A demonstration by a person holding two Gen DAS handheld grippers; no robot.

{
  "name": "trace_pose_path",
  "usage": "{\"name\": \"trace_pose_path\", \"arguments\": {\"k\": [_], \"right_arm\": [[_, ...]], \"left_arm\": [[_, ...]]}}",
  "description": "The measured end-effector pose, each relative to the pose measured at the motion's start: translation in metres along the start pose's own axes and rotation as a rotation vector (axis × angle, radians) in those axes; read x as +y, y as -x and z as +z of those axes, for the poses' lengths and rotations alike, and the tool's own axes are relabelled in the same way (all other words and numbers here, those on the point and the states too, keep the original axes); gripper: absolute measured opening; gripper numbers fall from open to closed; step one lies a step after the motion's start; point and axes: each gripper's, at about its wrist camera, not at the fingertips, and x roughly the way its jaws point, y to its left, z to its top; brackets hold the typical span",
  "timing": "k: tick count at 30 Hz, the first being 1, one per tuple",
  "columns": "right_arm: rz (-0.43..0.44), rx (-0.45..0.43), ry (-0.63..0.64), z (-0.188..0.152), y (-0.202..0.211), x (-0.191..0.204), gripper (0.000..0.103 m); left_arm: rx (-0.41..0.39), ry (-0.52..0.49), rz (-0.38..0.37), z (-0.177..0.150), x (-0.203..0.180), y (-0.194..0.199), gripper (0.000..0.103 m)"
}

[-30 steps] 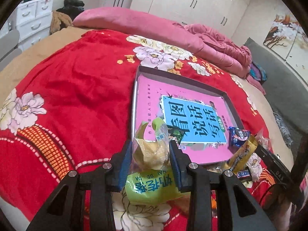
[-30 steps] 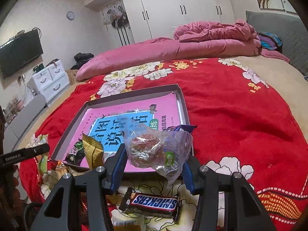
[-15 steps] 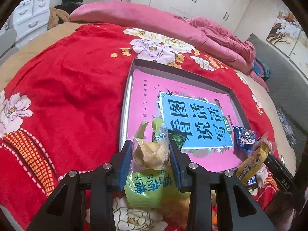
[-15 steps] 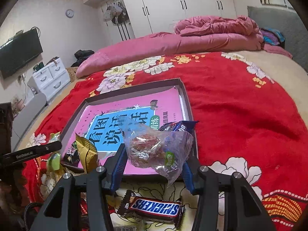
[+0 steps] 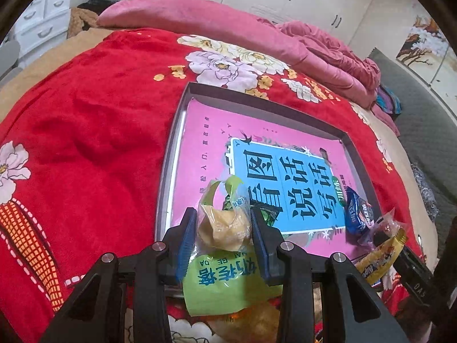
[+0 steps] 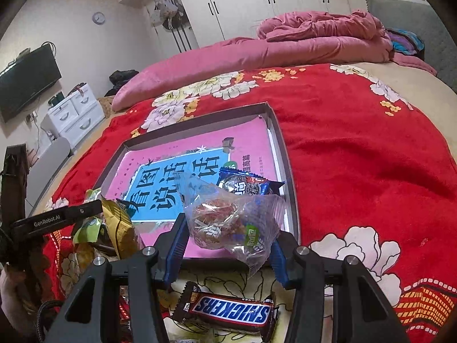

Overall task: Organize snacks
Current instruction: 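Carry both held bags over the pink book tray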

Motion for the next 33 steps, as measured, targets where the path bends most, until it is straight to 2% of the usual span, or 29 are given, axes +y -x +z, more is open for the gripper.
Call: {"name": "trace_pose_path", "arguments": {"k": [12, 25, 33], "right_arm": [[-0.044, 0.017, 0.066, -0.002, -0.006, 0.010, 0.052], [-0.053, 0.014, 0.067, -0.002, -0.006, 0.009, 0.052], [-0.071, 0.012, 0.078, -0.001, -0.006, 0.009, 0.052]], "left_arm": [[0.024, 0.010, -0.055, 0.004, 0.000, -0.011, 0.040], [0.035, 0.012, -0.102, 0.004, 0.000, -0.014, 0.041], [0.023, 0.086, -0.200, 0.007, 0.009, -0.012, 0.046]]}}
